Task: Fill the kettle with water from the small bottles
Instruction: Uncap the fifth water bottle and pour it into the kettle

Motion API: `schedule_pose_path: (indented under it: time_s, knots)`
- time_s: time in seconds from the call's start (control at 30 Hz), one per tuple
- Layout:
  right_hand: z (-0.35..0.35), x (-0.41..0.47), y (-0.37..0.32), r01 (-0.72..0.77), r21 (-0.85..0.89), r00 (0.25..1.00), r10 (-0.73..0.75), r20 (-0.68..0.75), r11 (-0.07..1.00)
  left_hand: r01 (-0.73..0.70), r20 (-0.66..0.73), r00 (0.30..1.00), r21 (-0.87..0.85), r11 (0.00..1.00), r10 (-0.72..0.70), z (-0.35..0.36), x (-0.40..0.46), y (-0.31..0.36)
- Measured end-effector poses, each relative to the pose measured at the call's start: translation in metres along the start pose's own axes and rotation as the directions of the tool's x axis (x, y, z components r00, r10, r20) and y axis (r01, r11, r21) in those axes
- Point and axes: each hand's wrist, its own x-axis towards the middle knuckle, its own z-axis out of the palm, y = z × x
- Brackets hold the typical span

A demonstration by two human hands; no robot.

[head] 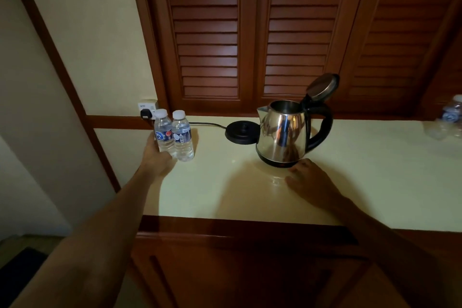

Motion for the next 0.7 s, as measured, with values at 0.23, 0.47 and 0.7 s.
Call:
schedule_pose_path:
  time_s: [0.23, 0.47, 0.7]
  knots:
    - [0.001, 0.001, 0.000, -0.014, 0.000, 1.000, 0.014, 0.002, 1.000, 0.112, -0.127, 0.984, -0.120, 0.986, -0.127, -0.011, 0.017, -0.017]
    - [0.002, 0.002, 0.000, -0.028, -0.005, 1.000, 0.028, 0.003, 1.000, 0.100, -0.146, 0.984, 0.005, 0.995, -0.098, -0.013, -0.012, -0.021]
    - [-0.001, -0.002, -0.005, -0.027, 0.025, 1.000, 0.027, -0.006, 0.999, -0.006, -0.168, 0.985, 0.183, 0.983, 0.037, 0.020, -0.067, -0.007]
